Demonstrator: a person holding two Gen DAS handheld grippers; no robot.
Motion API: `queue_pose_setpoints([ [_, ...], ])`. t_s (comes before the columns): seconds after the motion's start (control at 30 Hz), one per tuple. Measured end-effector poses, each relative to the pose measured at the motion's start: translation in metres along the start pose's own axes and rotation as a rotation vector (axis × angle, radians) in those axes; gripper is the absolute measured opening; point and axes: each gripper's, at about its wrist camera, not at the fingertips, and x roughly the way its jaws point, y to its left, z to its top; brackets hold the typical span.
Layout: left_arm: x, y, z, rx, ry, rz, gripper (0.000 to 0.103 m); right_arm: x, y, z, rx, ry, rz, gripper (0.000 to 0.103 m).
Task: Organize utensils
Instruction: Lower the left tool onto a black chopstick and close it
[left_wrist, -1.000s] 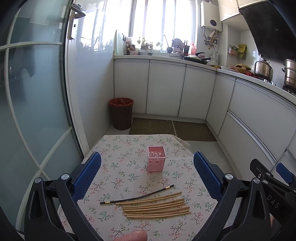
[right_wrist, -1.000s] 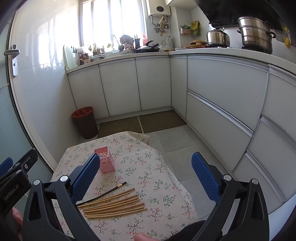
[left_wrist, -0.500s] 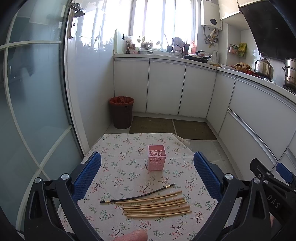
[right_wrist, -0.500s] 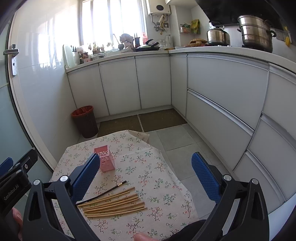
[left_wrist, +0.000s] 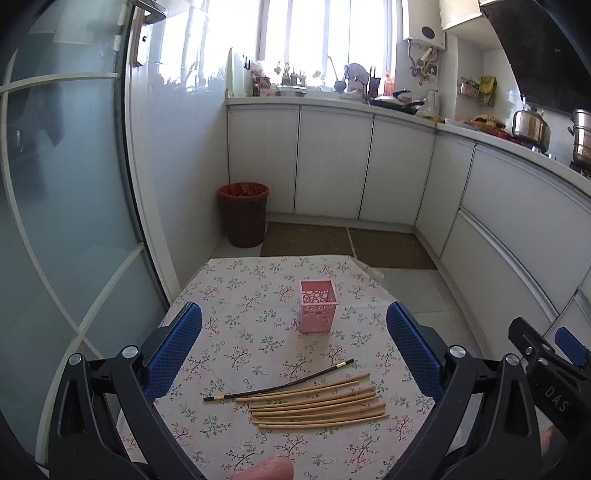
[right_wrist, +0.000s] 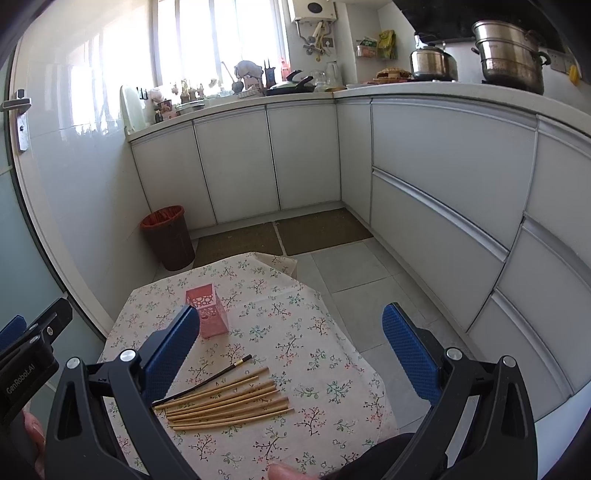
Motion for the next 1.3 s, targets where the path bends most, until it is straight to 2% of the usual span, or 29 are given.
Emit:
queue_pose_setpoints([
  [0.1, 0.045, 0.011, 0.000, 0.037, 0.157, -0.041, 0.096, 0.031, -0.016, -0.006, 0.070, 0.122, 0.061, 0.096],
  [0.2, 0.118, 0.026, -0.018, 0.124, 0.420, -0.057, 0.096, 0.072, -0.032, -0.023, 0.157, 0.266, 0.118, 0.096],
  [0.27, 0.163, 0.038, -0.042, 0.167, 0.571, -0.025, 0.096, 0.098, -0.040, -0.038, 0.193, 0.350, 0.143, 0.096],
  [0.33, 0.194, 0.047, -0.061, 0.160, 0.651, 0.008, 0.096, 0.123, -0.044, -0.052, 0.218, 0.418, 0.141, 0.096],
  [0.43, 0.227, 0.034, -0.078, 0.181, 0.738, -0.103, 0.096, 0.159, -0.052, -0.072, 0.275, 0.515, 0.142, 0.096],
  [0.47, 0.238, 0.023, -0.081, 0.212, 0.758, -0.127, 0.096, 0.170, -0.055, -0.078, 0.290, 0.546, 0.142, 0.096],
  [0.57, 0.274, -0.005, -0.086, 0.346, 0.808, -0.084, 0.096, 0.192, -0.064, -0.090, 0.305, 0.597, 0.128, 0.096],
  [0.6, 0.282, -0.014, -0.087, 0.369, 0.810, -0.091, 0.096, 0.197, -0.067, -0.092, 0.308, 0.603, 0.114, 0.096],
  [0.73, 0.298, -0.060, -0.094, 0.454, 0.785, -0.183, 0.095, 0.224, -0.085, -0.103, 0.348, 0.655, 0.088, 0.096],
  [0.83, 0.315, -0.094, -0.108, 0.566, 0.794, -0.164, 0.085, 0.238, -0.092, -0.111, 0.361, 0.692, 0.083, 0.096],
  [0.87, 0.321, -0.100, -0.111, 0.590, 0.790, -0.142, 0.076, 0.241, -0.095, -0.112, 0.361, 0.696, 0.082, 0.096],
  [1.0, 0.344, -0.103, -0.111, 0.553, 0.812, -0.136, 0.062, 0.249, -0.102, -0.112, 0.364, 0.692, 0.068, 0.096],
  [1.13, 0.359, -0.101, -0.119, 0.561, 0.877, -0.160, 0.055, 0.257, -0.102, -0.115, 0.368, 0.711, 0.073, 0.096],
  [1.23, 0.364, -0.098, -0.118, 0.553, 0.891, -0.178, 0.057, 0.263, -0.098, -0.119, 0.355, 0.732, 0.080, 0.096],
  [1.27, 0.367, -0.095, -0.117, 0.549, 0.900, -0.178, 0.065, 0.264, -0.097, -0.120, 0.353, 0.737, 0.079, 0.096],
  [1.3, 0.372, -0.092, -0.116, 0.558, 0.906, -0.163, 0.082, 0.264, -0.096, -0.121, 0.352, 0.739, 0.080, 0.096],
])
